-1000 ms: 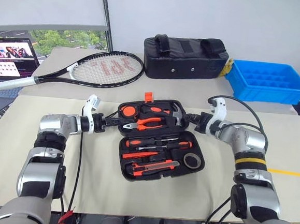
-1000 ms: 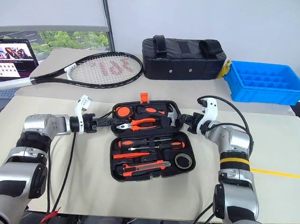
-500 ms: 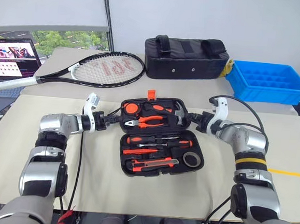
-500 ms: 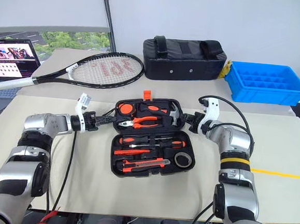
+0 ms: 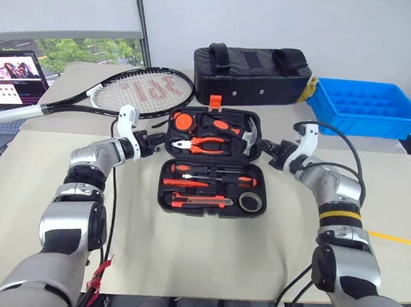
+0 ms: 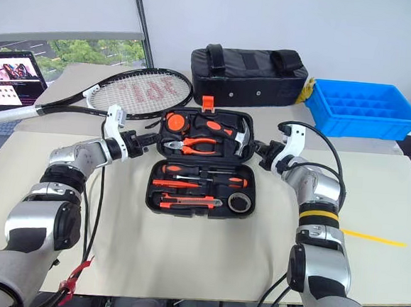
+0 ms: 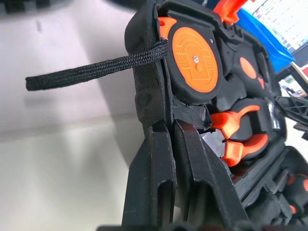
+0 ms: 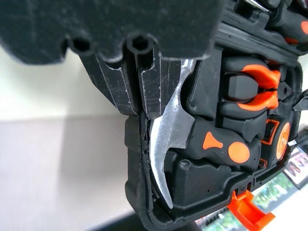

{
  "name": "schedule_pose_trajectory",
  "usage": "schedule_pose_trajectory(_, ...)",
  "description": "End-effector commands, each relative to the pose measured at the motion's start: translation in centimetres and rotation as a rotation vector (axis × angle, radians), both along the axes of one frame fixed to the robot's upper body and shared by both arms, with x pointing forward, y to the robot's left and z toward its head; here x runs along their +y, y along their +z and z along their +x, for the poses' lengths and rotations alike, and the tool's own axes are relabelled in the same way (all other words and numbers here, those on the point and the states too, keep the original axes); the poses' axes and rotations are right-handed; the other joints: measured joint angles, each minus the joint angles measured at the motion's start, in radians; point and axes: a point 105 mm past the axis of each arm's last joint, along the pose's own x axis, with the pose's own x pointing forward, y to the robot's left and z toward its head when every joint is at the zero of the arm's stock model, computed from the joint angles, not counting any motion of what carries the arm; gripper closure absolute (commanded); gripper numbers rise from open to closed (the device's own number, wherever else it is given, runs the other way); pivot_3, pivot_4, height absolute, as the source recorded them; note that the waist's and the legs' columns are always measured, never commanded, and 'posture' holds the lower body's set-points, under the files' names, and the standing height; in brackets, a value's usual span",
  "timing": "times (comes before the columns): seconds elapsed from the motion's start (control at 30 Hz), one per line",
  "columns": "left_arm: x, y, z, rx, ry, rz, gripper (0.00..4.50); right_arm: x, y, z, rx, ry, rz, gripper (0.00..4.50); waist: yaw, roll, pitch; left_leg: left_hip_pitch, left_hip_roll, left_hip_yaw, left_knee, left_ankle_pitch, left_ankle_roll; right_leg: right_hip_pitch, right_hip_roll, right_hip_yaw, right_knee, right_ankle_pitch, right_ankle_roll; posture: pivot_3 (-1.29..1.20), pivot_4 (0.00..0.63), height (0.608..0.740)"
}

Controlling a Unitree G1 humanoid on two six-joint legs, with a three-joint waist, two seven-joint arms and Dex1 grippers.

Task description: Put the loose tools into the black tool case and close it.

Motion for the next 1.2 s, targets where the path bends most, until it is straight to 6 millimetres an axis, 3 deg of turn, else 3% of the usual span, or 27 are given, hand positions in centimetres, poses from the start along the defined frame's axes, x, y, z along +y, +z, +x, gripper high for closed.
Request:
schedule_pose_trajectory(0.03,-0.4,4.3,0.3,-0.203,-0.03,0.048,4.47,0.0,5.4,-0.2,-0.234,0.042,0.034,4.5,-0.001,0.0,0.0,0.0,0.0,0.0,0.0,0.0,0.0,0.0,0.0,-0.001,0.0,0.0,0.0,0.0,0.15,0.729)
schedule_pose_trajectory(0.23,-0.5,3.7,-1.2,-0.387,-0.079,0.193,4.47,0.1,5.4,-1.7,-0.404,0.075,-0.084,4.5,-0.002,0.0,0.0,0.0,0.0,0.0,-0.001,0.0,0.0,0.0,0.0,-0.001,-0.001,0.0,0.0,0.0,0.15,0.729)
schedule_pose_trajectory(0.37,0.0,3.7,-2.1,-0.516,-0.041,0.292,4.47,-0.4,4.6,-2.8,-0.493,0.07,-0.15,4.5,-0.002,0.0,0.0,0.0,0.0,0.0,-0.001,0.0,0.0,0.0,0.0,-0.001,-0.001,0.0,0.0,0.0,0.15,0.729)
schedule_pose_trajectory(0.6,0.2,2.5,-3.5,-0.727,-0.012,0.544,4.47,-1.5,1.8,-3.9,-0.636,0.085,-0.422,4.5,0.003,0.0,0.0,0.001,0.0,0.002,0.003,0.0,0.0,0.001,0.0,0.001,-0.001,0.0,0.0,0.0,0.15,0.729)
schedule_pose_trajectory(0.83,0.9,1.7,-4.2,-0.917,0.047,0.74,4.47,-2.4,1.4,-4.5,-0.783,0.08,-0.622,4.5,0.006,0.0,0.0,0.003,0.001,0.003,0.003,0.001,0.001,0.003,0.0,0.002,0.0,0.001,-0.001,0.0,0.15,0.729)
schedule_pose_trajectory(1.07,1.0,0.7,-6.4,-1.142,-0.009,0.952,4.47,-3.2,0.4,-6.2,-0.883,0.153,-0.801,4.5,0.006,0.0,0.0,0.003,0.001,0.004,0.003,0.001,0.001,0.002,-0.001,0.002,0.0,0.001,-0.001,0.0,0.15,0.729)
schedule_pose_trajectory(1.13,0.9,0.2,-7.5,-1.215,-0.079,1.012,4.5,-3.2,-0.3,-7.0,-0.896,0.216,-0.865,3.75,0.006,0.0,0.0,0.003,0.001,0.004,0.003,0.001,0.001,0.002,-0.001,0.002,0.0,0.001,-0.001,0.0,0.15,0.729)
schedule_pose_trajectory(1.2,1.0,-0.6,-8.8,-1.269,-0.178,1.071,3.78,-3.1,-1.1,-8.3,-0.933,0.296,-0.929,3.18,0.006,0.0,0.0,0.003,0.001,0.004,0.003,0.0,0.002,0.003,-0.001,0.002,0.0,0.001,-0.001,0.0,0.15,0.729)
